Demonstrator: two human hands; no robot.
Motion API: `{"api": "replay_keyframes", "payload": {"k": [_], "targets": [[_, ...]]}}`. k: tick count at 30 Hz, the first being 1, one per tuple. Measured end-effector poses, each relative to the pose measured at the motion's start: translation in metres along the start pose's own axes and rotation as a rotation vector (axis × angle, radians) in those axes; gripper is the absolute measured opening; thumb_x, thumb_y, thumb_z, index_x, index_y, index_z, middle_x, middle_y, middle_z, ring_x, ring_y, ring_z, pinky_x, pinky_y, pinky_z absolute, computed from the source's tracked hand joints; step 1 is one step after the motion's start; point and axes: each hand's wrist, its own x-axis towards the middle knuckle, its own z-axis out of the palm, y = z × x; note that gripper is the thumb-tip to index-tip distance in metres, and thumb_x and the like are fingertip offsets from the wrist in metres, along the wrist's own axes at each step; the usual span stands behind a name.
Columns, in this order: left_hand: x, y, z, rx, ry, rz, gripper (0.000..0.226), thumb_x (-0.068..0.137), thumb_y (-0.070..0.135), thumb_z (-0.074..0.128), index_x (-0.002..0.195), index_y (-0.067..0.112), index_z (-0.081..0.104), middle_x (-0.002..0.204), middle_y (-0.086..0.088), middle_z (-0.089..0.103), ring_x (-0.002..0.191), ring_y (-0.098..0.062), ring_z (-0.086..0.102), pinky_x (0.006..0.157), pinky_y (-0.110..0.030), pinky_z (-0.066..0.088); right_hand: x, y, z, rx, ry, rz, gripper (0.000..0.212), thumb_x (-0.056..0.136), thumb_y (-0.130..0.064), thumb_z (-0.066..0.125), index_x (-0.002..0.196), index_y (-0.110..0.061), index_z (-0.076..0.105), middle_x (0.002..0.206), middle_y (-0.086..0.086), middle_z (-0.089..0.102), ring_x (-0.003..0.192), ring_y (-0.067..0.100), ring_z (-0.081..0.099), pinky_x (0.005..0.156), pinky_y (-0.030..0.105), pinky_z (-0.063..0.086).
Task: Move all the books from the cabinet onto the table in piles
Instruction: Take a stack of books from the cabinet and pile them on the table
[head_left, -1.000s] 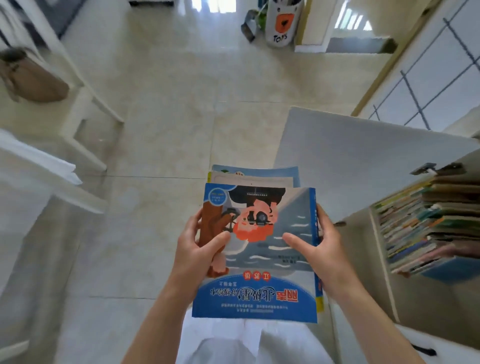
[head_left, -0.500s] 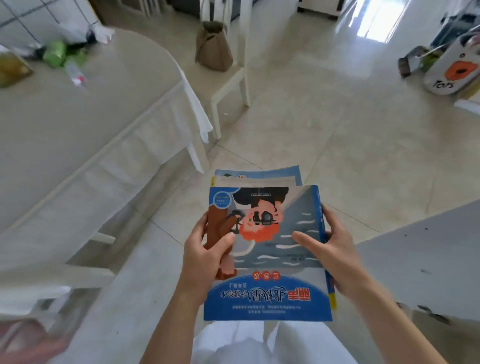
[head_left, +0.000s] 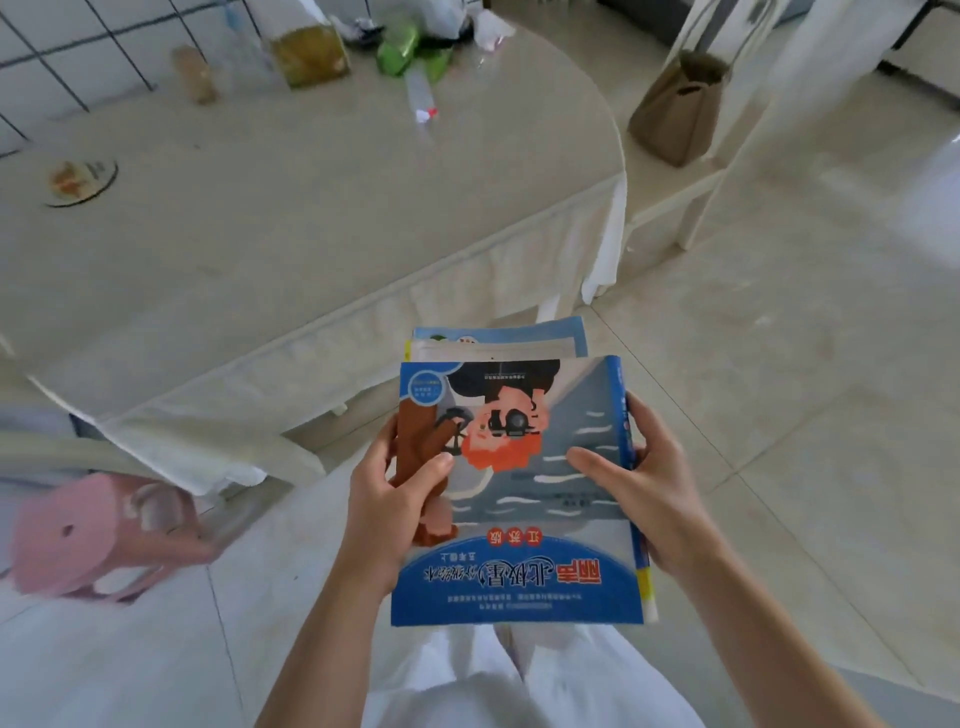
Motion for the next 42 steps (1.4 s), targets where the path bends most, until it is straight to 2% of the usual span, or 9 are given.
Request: {"api": "replay_keyframes", "payload": {"k": [7,11,17,23,26,31,36,39,42], "targets": [[0.071,0.022,-0.005,-0.063,0.132,-0.027,0.032,0.086,0.030,0.069,0.113,0.041,0.054,0.090,0.016,0.071,0.079,-0.002,0.071,0.063,-0.022,0.054,0.089,-0.048,0.034,-0.067,-0.130,-0.025,0.070,0.077,-0.005,0.077,0.127,-0.041,0.044,0.096,0.000,0.075,0.077,0.021,0.075,0.062,0.041,0.062],[0.122,0.046,0.006,-0.073,0.194,0.002,0.042,0.085,0.029,0.070,0.124,0.034,0.053,0.101,0.013,0.071,0.086,-0.005,0.070,0.075,-0.029,0.057,0.151,-0.084,0.046,-0.135,-0.204,-0.077,0.058,0.079,-0.006,0.075,0.111,-0.046,0.048,0.100,-0.001,0.074,0.080,0.019,0.074,0.066,0.040,0.062],[0.179,0.079,0.019,-0.145,0.281,0.015,0.049,0.084,0.023,0.072,0.127,0.031,0.049,0.102,0.016,0.070,0.084,0.002,0.069,0.058,-0.013,0.053,0.227,-0.135,0.066,-0.287,-0.305,-0.135,0.059,0.079,-0.010,0.075,0.124,-0.037,0.047,0.104,-0.003,0.071,0.082,0.016,0.073,0.067,0.039,0.062],[0.223,0.101,-0.003,-0.229,0.362,0.014,0.042,0.084,0.019,0.071,0.119,0.030,0.051,0.089,0.015,0.073,0.072,-0.004,0.071,0.052,-0.015,0.052,0.281,-0.168,0.110,-0.360,-0.424,-0.148,0.054,0.079,-0.015,0.076,0.104,-0.052,0.046,0.097,-0.004,0.073,0.078,0.015,0.074,0.067,0.041,0.062],[0.247,0.112,-0.021,-0.286,0.370,0.013,0.042,0.086,0.015,0.069,0.120,0.028,0.049,0.093,0.005,0.071,0.062,-0.006,0.069,0.049,-0.016,0.050,0.306,-0.180,0.141,-0.388,-0.450,-0.132,0.055,0.077,-0.017,0.078,0.101,-0.052,0.044,0.098,-0.003,0.073,0.079,0.014,0.073,0.069,0.042,0.062],[0.299,0.118,-0.064,-0.233,0.402,0.036,0.057,0.080,0.012,0.076,0.124,0.028,0.042,0.106,0.007,0.066,0.080,-0.007,0.071,0.058,-0.019,0.055,0.351,-0.199,0.198,-0.414,-0.446,-0.063,0.055,0.068,-0.010,0.084,0.104,-0.034,0.051,0.097,0.002,0.072,0.082,0.022,0.073,0.074,0.049,0.060],[0.354,0.127,-0.114,-0.203,0.350,0.085,0.066,0.077,-0.003,0.075,0.113,0.039,0.038,0.114,0.008,0.063,0.091,-0.011,0.071,0.066,-0.026,0.058,0.388,-0.218,0.258,-0.424,-0.421,-0.039,0.053,0.059,0.006,0.084,0.101,-0.017,0.060,0.095,0.006,0.072,0.084,0.024,0.071,0.076,0.045,0.059],[0.386,0.133,-0.144,-0.270,0.268,0.193,0.084,0.075,-0.023,0.065,0.130,0.030,0.032,0.109,0.008,0.068,0.090,-0.009,0.071,0.064,-0.025,0.058,0.405,-0.225,0.294,-0.402,-0.417,-0.072,0.046,0.060,0.012,0.081,0.092,-0.015,0.061,0.087,0.003,0.072,0.075,0.017,0.070,0.065,0.033,0.057],[0.414,0.134,-0.164,-0.251,0.200,0.272,0.087,0.073,-0.027,0.064,0.137,0.021,0.031,0.105,0.006,0.071,0.089,-0.014,0.071,0.070,-0.029,0.058,0.419,-0.226,0.322,-0.372,-0.387,-0.152,0.046,0.060,0.016,0.078,0.082,-0.019,0.059,0.077,-0.003,0.069,0.065,0.012,0.066,0.056,0.025,0.053]]}}
